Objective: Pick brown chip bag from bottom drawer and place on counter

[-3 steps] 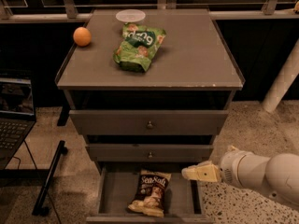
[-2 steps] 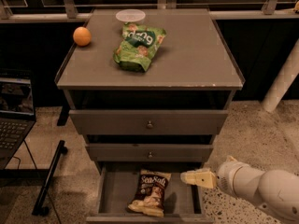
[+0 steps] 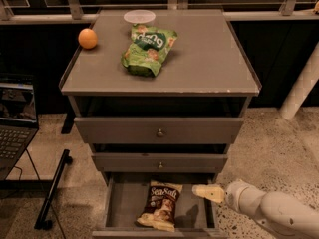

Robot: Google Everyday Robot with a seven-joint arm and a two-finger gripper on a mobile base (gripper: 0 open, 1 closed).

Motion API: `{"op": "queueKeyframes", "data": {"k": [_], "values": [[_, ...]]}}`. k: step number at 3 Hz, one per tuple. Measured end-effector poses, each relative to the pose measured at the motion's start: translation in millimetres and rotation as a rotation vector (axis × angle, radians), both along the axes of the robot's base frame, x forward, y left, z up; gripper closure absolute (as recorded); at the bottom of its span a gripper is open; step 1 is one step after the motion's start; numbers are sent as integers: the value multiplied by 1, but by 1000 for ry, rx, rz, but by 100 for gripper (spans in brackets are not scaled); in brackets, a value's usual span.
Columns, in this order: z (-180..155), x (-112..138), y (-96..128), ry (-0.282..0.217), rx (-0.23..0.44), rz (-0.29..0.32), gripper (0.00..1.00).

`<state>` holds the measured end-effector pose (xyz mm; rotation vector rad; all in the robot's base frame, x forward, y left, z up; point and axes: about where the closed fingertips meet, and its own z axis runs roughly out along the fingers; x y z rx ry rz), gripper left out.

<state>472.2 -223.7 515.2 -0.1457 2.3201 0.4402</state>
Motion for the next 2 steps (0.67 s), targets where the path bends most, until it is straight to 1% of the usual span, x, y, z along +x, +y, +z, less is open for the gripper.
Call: {"op": "queueKeyframes", "data": {"k": [1,2], "values": [[-37,12,-3,29,65,-18,0],[-44,12,-1,36,77,-22,0]]}}
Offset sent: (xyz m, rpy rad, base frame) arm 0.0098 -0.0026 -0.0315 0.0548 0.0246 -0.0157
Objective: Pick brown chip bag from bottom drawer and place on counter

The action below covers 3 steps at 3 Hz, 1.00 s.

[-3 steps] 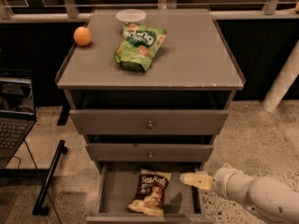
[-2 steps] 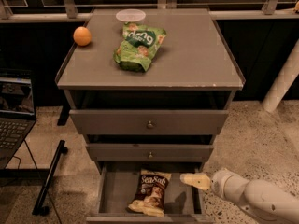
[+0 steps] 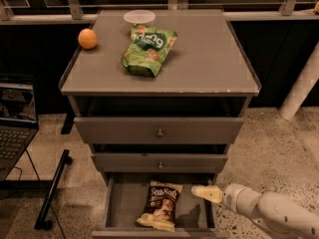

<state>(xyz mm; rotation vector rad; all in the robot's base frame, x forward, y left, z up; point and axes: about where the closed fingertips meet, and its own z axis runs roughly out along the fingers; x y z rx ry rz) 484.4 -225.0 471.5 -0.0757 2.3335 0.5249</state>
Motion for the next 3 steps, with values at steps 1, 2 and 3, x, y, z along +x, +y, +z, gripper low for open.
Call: {"op": "queueKeyframes", "data": {"k": [1,2,3], "values": [[-5,-4,0,-1,17,-28,0],[-32,6,4,-27,60,-67,0],[-88,14,31,-22,134,-62,0]]}}
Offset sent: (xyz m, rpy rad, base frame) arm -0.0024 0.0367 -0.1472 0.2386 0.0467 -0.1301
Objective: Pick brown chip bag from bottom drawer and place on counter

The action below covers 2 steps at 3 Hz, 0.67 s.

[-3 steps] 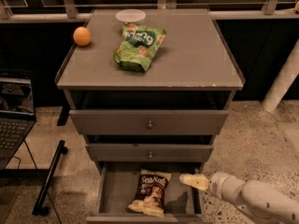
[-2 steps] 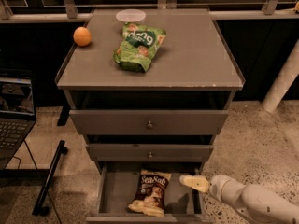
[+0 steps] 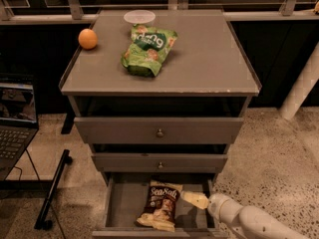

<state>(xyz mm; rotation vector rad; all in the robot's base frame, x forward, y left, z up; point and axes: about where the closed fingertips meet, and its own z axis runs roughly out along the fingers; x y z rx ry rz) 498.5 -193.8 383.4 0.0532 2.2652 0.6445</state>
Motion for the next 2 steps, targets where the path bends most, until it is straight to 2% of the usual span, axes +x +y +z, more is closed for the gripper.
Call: {"op": "queueKeyframes", "data": {"k": [1,2], "values": [[-42,-1,25,26,67,21,0],[-67,-6,46,81,101,77,0]]}}
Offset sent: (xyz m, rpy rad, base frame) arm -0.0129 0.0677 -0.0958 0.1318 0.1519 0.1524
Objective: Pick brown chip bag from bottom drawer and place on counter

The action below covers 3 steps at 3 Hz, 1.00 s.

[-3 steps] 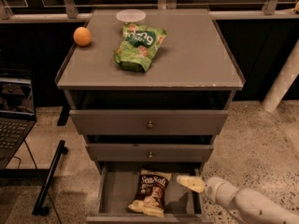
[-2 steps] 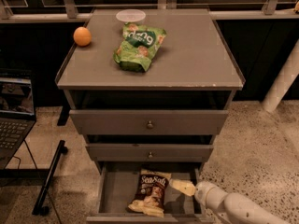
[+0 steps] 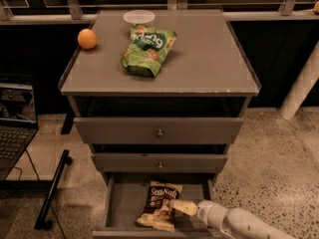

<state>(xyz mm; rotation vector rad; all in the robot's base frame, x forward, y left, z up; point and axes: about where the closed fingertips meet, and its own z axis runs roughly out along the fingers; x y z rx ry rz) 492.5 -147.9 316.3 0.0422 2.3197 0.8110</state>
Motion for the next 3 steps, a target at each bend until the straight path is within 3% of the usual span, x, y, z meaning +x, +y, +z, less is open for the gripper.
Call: {"op": "queueKeyframes", "data": {"k": [1,2,3], "values": [[-1,0,3,3,1,8,0],[-18,-1,-4,6,29,-80,0],[-52,9,5,10,66,-142,0]]}}
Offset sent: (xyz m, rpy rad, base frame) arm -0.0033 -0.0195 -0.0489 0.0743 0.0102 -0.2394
